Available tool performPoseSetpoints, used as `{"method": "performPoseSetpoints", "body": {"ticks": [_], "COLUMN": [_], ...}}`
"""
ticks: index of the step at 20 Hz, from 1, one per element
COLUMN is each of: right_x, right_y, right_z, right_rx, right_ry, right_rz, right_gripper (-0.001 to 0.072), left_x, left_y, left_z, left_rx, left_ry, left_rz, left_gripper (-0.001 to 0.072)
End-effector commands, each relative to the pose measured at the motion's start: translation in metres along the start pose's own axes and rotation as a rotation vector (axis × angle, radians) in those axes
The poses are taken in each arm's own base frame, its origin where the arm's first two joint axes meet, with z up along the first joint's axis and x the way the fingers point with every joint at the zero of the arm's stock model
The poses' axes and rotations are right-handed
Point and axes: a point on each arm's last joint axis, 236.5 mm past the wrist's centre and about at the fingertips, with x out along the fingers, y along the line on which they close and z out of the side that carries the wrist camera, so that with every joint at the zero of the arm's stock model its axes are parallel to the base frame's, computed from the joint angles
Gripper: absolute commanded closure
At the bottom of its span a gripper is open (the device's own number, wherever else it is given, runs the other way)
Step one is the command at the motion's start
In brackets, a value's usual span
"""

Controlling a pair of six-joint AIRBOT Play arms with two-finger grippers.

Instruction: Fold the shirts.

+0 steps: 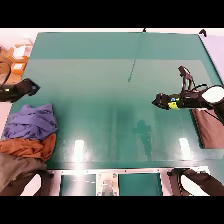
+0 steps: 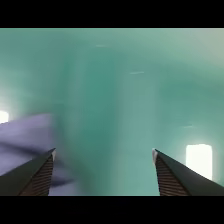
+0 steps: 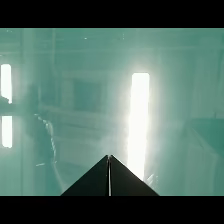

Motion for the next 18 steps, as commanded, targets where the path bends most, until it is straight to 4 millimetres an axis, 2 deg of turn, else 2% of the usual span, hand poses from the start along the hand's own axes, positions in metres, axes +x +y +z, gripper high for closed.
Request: {"method": "performPoseSetpoints", "body": {"ticks": [1,5,8,11,15,16,17,18], "right_x": [0.000,0.000,0.000,0.000,0.000,0.000,0.000,0.000], "right_y": [0.000,0.000,0.000,0.000,0.000,0.000,0.000,0.000], "right_z": [0.002,0.007,0.007,0.007,0.008,0.008,0.007,0.007], "right_rx": [0.001,0.001,0.001,0.001,0.001,0.001,0.001,0.001], "right_ry": [-0.010,-0.032,-0.032,-0.032,-0.033,-0.034,-0.032,-0.031], "right_rz": [0.001,-0.001,-0.001,-0.001,-0.001,-0.001,-0.001,-0.001], "right_gripper": [0.0691,0.0691,0.0691,0.0691,0.0691,0.0691,0.0691,0.0691], "left_x": [-0.011,0.009,0.023,0.032,0.049,0.052,0.054,0.055], "left_y": [0.073,0.101,0.107,0.109,0.115,0.117,0.117,0.118], "left_z": [-0.032,-0.090,-0.122,-0.142,-0.156,-0.158,-0.157,-0.152], "left_rx": [0.056,0.027,0.019,0.013,0.015,0.015,0.017,0.020], "left_ry": [0.145,0.277,0.338,0.369,0.335,0.326,0.317,0.297], "left_rz": [0.248,0.294,0.295,0.293,0.299,0.300,0.301,0.303], "left_gripper": [-0.0013,-0.0013,-0.0013,-0.0013,-0.0013,0.0085,0.0354,0.0507]}}
